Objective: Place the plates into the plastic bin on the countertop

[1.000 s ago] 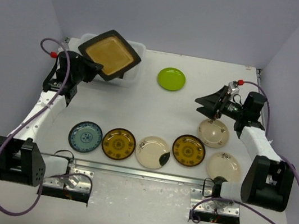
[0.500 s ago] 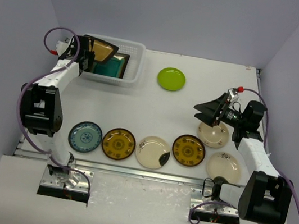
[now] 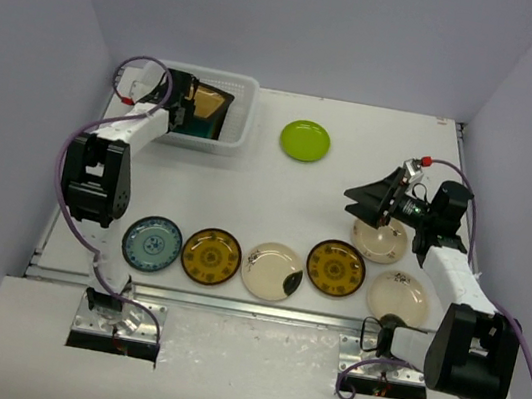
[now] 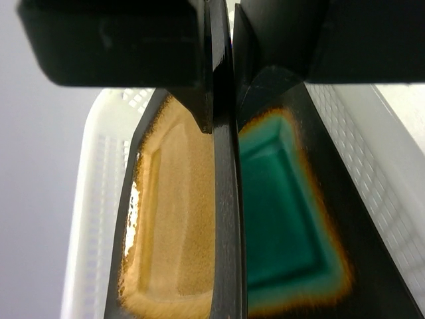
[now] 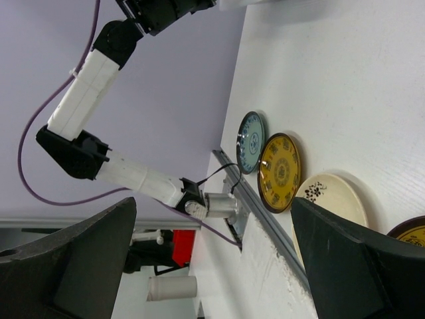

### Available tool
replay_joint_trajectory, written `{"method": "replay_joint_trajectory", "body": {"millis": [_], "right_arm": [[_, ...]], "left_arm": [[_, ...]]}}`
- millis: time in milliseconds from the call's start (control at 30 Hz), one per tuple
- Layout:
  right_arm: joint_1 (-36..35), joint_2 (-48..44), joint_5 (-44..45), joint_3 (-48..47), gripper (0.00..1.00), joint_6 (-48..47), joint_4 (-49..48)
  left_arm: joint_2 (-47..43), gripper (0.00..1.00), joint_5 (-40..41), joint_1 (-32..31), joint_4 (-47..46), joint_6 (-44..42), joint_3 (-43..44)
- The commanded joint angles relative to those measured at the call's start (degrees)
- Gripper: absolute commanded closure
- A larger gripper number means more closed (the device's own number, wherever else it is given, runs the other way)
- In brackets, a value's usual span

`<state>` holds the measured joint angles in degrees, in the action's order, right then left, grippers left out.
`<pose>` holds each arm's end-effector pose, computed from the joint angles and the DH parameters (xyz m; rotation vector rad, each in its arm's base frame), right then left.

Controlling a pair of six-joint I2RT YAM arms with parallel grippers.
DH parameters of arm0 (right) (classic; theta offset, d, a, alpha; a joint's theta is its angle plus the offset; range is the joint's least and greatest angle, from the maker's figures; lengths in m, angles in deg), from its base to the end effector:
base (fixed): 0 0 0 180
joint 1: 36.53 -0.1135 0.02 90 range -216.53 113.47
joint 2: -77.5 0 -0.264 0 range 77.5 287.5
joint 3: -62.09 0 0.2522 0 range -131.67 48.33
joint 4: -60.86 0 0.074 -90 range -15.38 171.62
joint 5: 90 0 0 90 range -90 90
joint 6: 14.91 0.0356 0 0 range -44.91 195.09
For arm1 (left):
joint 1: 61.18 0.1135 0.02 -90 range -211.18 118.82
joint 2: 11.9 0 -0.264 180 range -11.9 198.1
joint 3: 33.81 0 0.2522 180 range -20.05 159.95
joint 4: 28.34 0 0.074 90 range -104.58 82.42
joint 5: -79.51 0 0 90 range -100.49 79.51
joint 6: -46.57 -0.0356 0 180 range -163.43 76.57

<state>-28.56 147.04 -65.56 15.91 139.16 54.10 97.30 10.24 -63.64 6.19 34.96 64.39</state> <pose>0.2464 -0.0018 0.2355 0.3688 2.0137 1.6958 0.4297 -0.0058 0.2381 -1.5591 1.7169 -0.2911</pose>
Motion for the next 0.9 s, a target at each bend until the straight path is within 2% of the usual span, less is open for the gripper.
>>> {"method": "replay_joint_trajectory", "body": {"millis": [0, 400, 467, 500, 533, 600, 633, 667, 867], "right_arm": [[-0.1, -0.5, -1.7, -0.5, 0.01, -2.0, -0.8], [-0.2, 0.2, -1.6, -0.1, 0.01, -1.1, -2.2], [-0.1, 0.1, -1.7, -0.1, 0.01, -1.1, -2.2], [-0.2, 0.2, -1.7, -0.1, 0.01, -1.1, -2.2], [-0.2, 0.1, -1.7, -0.1, 0.01, -1.2, -2.1], [-0.2, 0.1, -1.6, -0.1, 0.01, -1.4, -1.7], [-0.1, 0.2, -1.5, -0.2, 0.01, -1.7, -1.5], [-0.1, 0.3, -1.3, -0.3, 0.01, -2.0, -1.1], [-0.1, 1.5, 0.3, -1.4, 0.01, -4.4, 2.8]], "left_arm": [[-0.5, 1.0, 1.9, -1.0, -6.2, 5.5, 3.4], [-2.8, 0.98, 4.2, -1.1, -6.6, 7.4, -0.7], [-2.7, 0.85, 4.0, -1.1, -6.8, 8.1, -1.5], [-2.5, 0.74, 3.8, -1.1, -7.1, 8.1, -1.6], [-2.4, 0.55, 3.5, -1.1, -7.1, 8.0, -1.5], [-2.3, 0.24, 2.7, -1.1, -7.0, 7.9, -1.3], [-2.4, 0.1, 2.4, -1.2, -6.8, 7.7, -1.1], [-2.6, 0.02, 2.3, -1.2, -6.4, 7.5, -0.8], [-6.2, 0.0, 3.2, -1.9, -3.9, 6.0, 1.1]]}}
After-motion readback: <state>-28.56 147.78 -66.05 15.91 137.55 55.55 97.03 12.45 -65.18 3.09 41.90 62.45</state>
